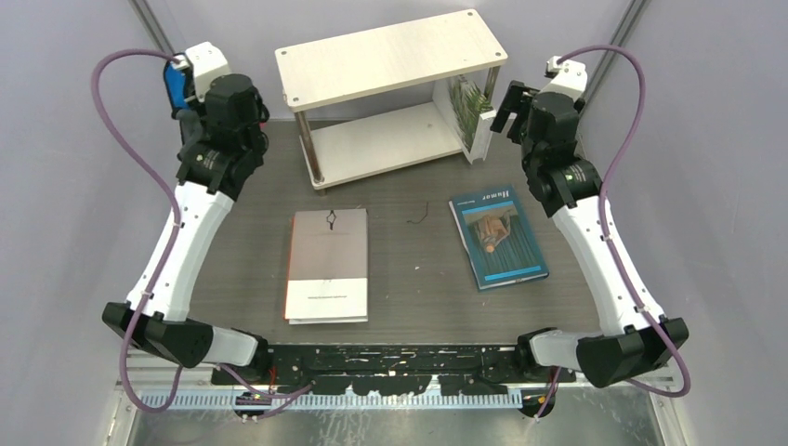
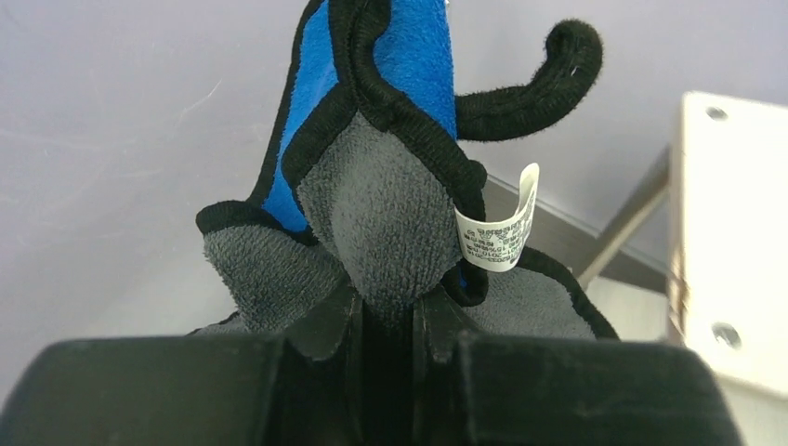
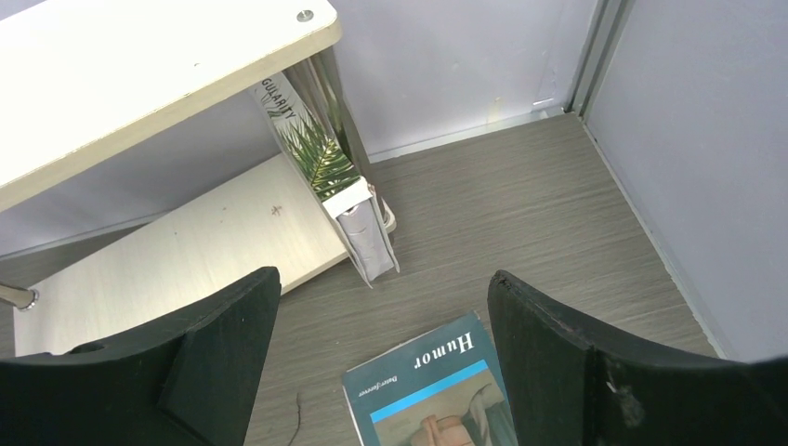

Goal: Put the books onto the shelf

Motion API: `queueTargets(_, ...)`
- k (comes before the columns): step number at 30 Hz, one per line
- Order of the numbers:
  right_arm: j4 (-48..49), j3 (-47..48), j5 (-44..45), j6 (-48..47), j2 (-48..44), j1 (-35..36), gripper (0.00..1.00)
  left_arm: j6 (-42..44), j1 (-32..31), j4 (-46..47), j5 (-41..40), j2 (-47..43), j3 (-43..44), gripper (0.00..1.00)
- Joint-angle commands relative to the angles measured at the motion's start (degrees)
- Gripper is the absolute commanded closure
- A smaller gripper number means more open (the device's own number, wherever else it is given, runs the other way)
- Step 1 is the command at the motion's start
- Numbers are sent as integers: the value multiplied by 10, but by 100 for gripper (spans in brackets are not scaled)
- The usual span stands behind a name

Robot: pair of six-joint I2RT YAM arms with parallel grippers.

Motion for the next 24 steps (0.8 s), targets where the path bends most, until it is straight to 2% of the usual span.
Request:
queueTargets(1, 43, 32, -7, 4, 28, 4, 13, -109, 72, -9, 73, 21, 4, 100)
queueTargets(12, 44, 7, 66, 6, 80, 0, 13, -246, 167, 28, 169, 171, -20, 100)
queueTargets(18, 48, -38, 67, 23, 72, -7, 13, -281, 201, 48, 193, 290, 73, 100)
queueTargets(24, 40, -78, 57, 40, 55, -8, 13, -259, 204, 114, 201, 383, 157, 100)
